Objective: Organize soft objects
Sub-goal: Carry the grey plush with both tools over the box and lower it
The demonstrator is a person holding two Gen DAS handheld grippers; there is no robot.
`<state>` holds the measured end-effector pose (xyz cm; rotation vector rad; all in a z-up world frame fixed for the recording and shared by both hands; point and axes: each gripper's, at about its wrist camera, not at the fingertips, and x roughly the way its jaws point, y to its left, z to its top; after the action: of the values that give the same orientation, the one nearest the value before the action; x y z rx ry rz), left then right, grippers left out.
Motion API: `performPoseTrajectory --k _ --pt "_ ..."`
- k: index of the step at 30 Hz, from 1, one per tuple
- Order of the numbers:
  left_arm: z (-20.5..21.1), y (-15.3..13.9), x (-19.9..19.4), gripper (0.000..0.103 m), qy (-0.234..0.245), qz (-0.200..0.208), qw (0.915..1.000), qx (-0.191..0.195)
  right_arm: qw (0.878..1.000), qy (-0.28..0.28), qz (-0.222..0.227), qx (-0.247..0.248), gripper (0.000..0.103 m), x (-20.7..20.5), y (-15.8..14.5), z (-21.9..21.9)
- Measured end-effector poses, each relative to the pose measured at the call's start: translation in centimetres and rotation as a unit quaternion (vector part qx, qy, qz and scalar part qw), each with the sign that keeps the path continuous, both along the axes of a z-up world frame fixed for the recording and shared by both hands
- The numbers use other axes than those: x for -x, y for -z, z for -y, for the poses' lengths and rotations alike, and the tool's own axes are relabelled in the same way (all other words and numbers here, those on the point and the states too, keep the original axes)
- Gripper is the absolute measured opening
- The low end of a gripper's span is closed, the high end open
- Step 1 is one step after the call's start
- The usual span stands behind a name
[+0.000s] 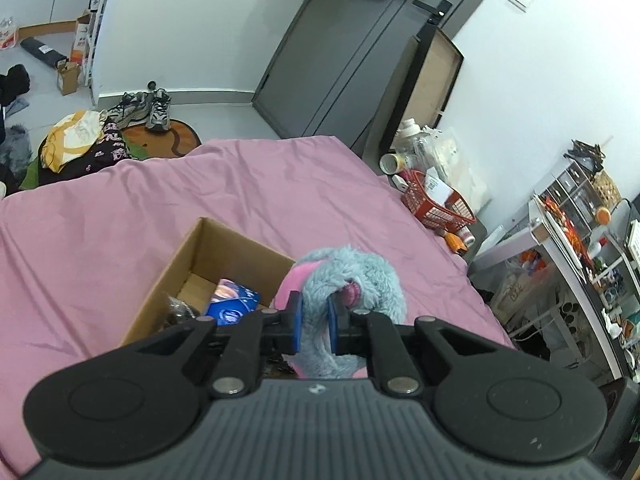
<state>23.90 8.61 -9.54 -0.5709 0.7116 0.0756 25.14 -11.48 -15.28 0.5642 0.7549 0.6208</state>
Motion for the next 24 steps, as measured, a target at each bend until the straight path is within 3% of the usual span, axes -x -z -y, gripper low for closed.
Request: performPoseTrajectory --k 12,24 --pt "-3.2 4.0 -1.6 0.011 -0.006 -0.041 0.9984 0.037 0.999 -0.004 -0.034 0.041 0.018 -0.9 2.3 -2.4" --pt "-3.8 7.0 -2.9 0.012 -0.002 -0.091 0.9948 0.044 0.996 -0.008 -0.051 0.076 0.025 -1.2 3.0 -3.3"
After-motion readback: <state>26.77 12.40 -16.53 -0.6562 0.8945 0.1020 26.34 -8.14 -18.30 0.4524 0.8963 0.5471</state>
